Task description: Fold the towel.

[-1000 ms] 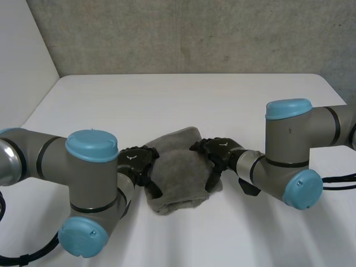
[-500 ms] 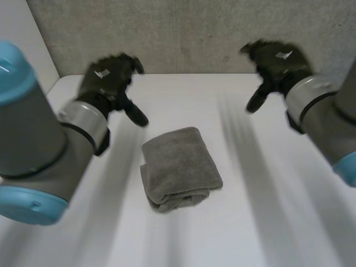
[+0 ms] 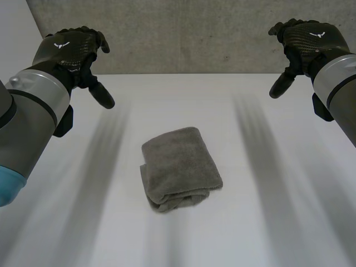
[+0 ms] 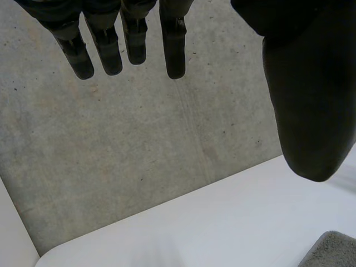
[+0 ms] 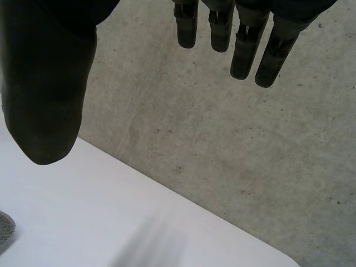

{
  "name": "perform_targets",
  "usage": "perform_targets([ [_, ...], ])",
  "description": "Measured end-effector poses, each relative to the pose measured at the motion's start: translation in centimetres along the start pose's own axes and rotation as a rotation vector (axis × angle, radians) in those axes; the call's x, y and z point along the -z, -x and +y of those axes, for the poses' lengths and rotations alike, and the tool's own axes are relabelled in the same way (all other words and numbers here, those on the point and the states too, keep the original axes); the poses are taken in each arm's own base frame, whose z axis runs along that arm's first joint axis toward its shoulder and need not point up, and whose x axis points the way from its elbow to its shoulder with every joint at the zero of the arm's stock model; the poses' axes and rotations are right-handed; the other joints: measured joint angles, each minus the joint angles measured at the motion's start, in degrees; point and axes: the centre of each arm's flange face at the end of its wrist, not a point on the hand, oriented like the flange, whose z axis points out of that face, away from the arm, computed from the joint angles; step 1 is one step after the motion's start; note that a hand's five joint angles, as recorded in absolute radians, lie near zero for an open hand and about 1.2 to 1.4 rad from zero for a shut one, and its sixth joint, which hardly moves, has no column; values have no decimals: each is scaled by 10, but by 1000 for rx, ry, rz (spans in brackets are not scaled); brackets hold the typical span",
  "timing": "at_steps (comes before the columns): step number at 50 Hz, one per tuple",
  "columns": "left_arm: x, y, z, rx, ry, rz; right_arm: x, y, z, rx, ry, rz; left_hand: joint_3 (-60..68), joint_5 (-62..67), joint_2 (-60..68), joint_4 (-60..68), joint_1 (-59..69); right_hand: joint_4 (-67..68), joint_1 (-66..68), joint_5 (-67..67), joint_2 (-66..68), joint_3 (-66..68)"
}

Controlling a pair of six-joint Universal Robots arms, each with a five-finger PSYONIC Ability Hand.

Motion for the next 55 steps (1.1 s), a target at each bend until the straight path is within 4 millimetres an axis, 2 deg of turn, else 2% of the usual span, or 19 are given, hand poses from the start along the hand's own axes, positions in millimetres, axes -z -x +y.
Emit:
perform_targets([
  [26,1,0,4,5,18,0,-1,0,6,-1,17,1,1,0,1,0,1,0,0,0,0,0],
  [31,4,0,8,3,34,2,1,1,12,-1,39,-2,1,0,1,1,1,0,0,0,0,0],
  [39,24,1,22,-1,58,15,15,4,34,3,83,-12,4,6,4,3,7,0,0,0,0,0],
  [44,27,2,28,-1,42,14,20,5,42,12,73,-15,6,8,6,5,9,0,0,0,0,0],
  [55,24,4,28,3,21,5,20,5,37,16,45,-11,7,9,7,6,9,0,0,0,0,0],
])
